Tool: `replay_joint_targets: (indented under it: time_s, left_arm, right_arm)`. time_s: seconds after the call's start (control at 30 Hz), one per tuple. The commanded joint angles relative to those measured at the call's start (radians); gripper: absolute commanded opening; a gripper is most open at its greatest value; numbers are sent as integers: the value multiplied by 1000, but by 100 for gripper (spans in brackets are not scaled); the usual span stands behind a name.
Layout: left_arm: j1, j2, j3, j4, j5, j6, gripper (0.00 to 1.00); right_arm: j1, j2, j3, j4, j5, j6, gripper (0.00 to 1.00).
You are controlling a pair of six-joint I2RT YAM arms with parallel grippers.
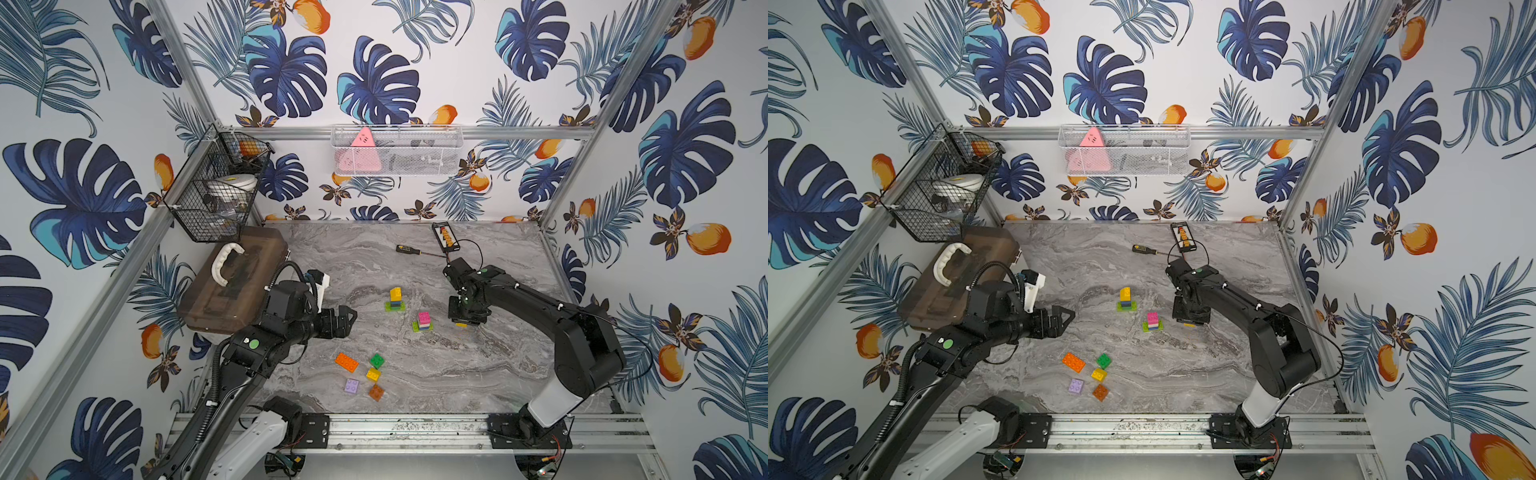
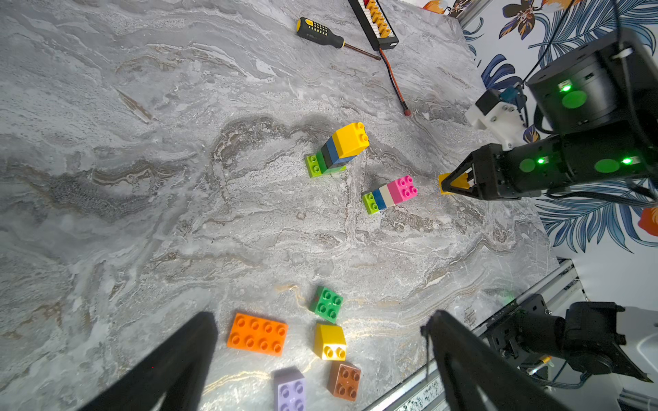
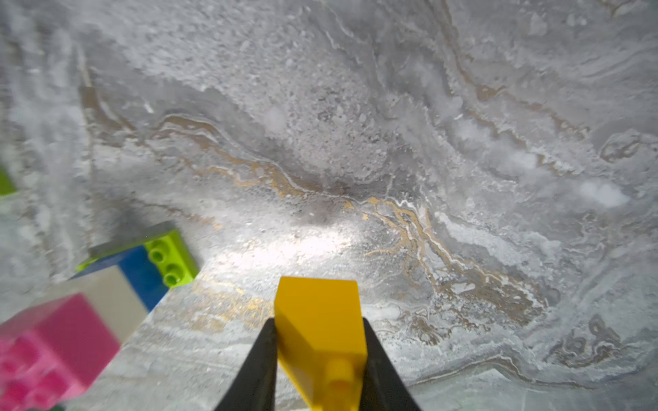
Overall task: Assemble the number 1 with lego
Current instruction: Pick up the lego brick from the center of the board, then assemble the lego brick with the lego brick.
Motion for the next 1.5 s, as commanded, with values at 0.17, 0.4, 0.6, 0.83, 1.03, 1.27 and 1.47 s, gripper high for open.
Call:
replay_joint_targets:
  time_s: [0.17,0.4,0.6,0.83,1.03,1.27,1.47]
  left_arm:
    - [-1,-5,7,11,-6,0,99]
    - [-1,-16,5,9,-11,-2,99]
    - [-1,-12,5,9,-9,0,99]
    - [-1,-12,7,9,-9,0,99]
    - [-1,-11,6,10,-9,0,99]
    - [-1,-10,6,10,-12,-1,99]
    - [-1,-8,7,9,-11,-1,99]
  right_arm:
    - [99,-23,198,-141,-82,-79,19]
    - [166,41,267,-110,-127,-137,15]
    - [209,120,326,-137,-80,-161,11]
    - [221,169,348,-144,-43,-168,11]
    - [222,210,364,-146,-48,-215,11]
    - [219,234,378,-139,-33,-238,11]
    - [215,239,364,-127,-21,-209,11]
